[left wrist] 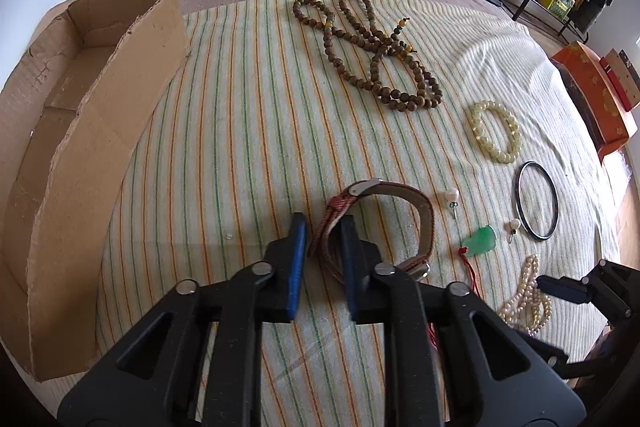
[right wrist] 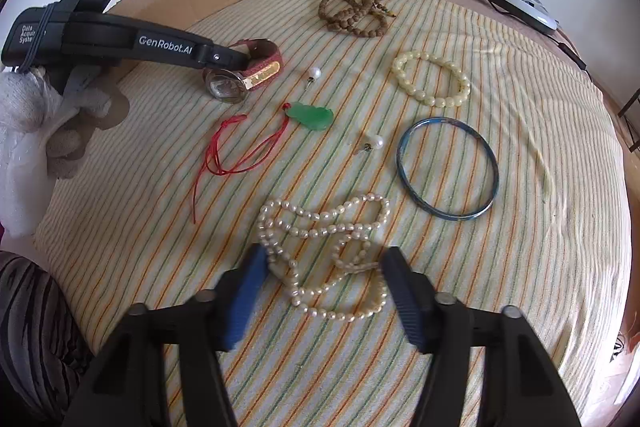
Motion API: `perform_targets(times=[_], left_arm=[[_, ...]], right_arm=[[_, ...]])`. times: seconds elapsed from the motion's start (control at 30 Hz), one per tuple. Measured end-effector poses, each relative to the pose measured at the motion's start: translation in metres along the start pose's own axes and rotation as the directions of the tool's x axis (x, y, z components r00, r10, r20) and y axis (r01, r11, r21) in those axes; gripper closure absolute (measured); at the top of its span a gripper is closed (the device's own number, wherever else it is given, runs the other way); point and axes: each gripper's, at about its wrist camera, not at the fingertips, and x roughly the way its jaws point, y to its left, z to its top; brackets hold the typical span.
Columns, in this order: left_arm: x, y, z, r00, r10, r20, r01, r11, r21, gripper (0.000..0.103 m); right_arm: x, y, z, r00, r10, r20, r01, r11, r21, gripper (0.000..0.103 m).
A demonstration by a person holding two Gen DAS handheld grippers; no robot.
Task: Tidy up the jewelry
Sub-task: 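Grasp the brown leather watch with the left tool while the right tool grasps the pearl necklace, then carry watch and pearls into the cardboard box and open both tools to release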
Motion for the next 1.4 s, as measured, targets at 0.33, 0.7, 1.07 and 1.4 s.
perform_targets(times=[0.33, 0.7, 1.07, 1.4], left_arm=[[-0.015, 0.005, -0.012, 1.000, -0.022, 0.017, 0.022, 0.999, -0.022, 0.093], [-0.058, 0.010, -0.023, 0.996, -0.043, 0.081, 0.045, 0.999, -0.028, 0.094], [-0.113, 0.023, -0.035, 0.984, -0.048, 0.173, 0.055, 0.998, -0.032, 0.094], [-0.158, 0.064, -0.040, 0.964, 0.016, 0.265, 0.010, 0.995, -0.097, 0.094]], right_arm=[[-0.006, -0.009, -0.002, 1.000, 0.015, 0.017, -0.016, 0.998, 0.057, 0.098], [-0.048, -0.005, -0.005, 0.995, -0.004, 0.104, -0.007, 0.994, 0.105, 0.099], [-0.103, 0.006, 0.012, 0.973, -0.037, 0.227, 0.012, 0.994, 0.109, 0.099], [-0.142, 0.032, 0.047, 0.941, -0.018, 0.337, -0.006, 0.997, 0.071, 0.099]])
